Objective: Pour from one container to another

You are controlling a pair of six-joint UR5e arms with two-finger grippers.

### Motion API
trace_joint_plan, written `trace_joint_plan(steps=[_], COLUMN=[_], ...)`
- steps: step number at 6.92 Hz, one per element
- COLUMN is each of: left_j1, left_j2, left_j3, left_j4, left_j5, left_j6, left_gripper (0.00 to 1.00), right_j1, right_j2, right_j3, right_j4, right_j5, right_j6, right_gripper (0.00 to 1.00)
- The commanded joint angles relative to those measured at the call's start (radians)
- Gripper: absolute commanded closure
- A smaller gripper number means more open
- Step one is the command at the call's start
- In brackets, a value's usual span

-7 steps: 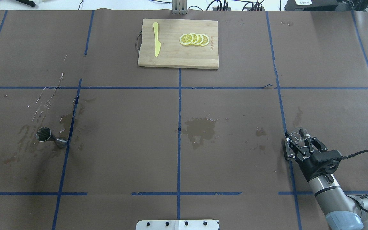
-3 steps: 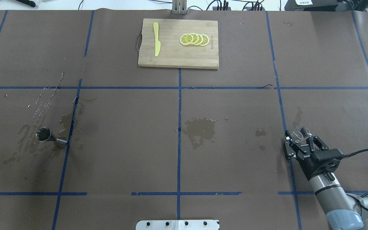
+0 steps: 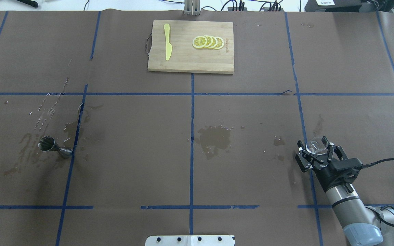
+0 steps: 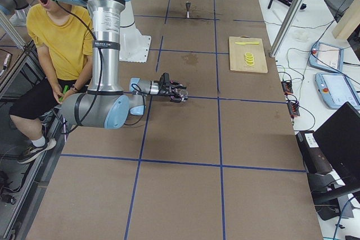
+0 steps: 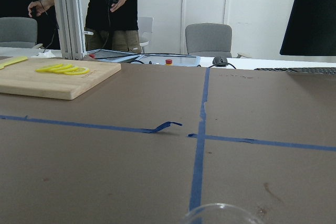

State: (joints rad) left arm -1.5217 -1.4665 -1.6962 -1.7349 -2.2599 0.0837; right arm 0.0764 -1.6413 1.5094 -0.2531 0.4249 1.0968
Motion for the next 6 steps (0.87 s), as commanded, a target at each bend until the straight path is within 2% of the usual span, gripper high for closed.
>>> trace_joint_plan(steps=[1, 6], left_j1=[0.0, 0.002], left_j2=[-0.002, -0.009], left_j3=[-0.002, -0.003], left_j4=[0.0, 0.0], left_j5=[-0.001, -0.001], left_j6=[0.001, 0.001], left_gripper=[0.0, 0.0], right_j1=[0.006, 0.094], right_j2=[0.003, 0.002], right_j3=[0.002, 0.029], right_j4=[0.0, 0.005], right_j5=[0.0, 0.001], right_j6=[0.0, -0.06], right_gripper=[0.0, 0.0])
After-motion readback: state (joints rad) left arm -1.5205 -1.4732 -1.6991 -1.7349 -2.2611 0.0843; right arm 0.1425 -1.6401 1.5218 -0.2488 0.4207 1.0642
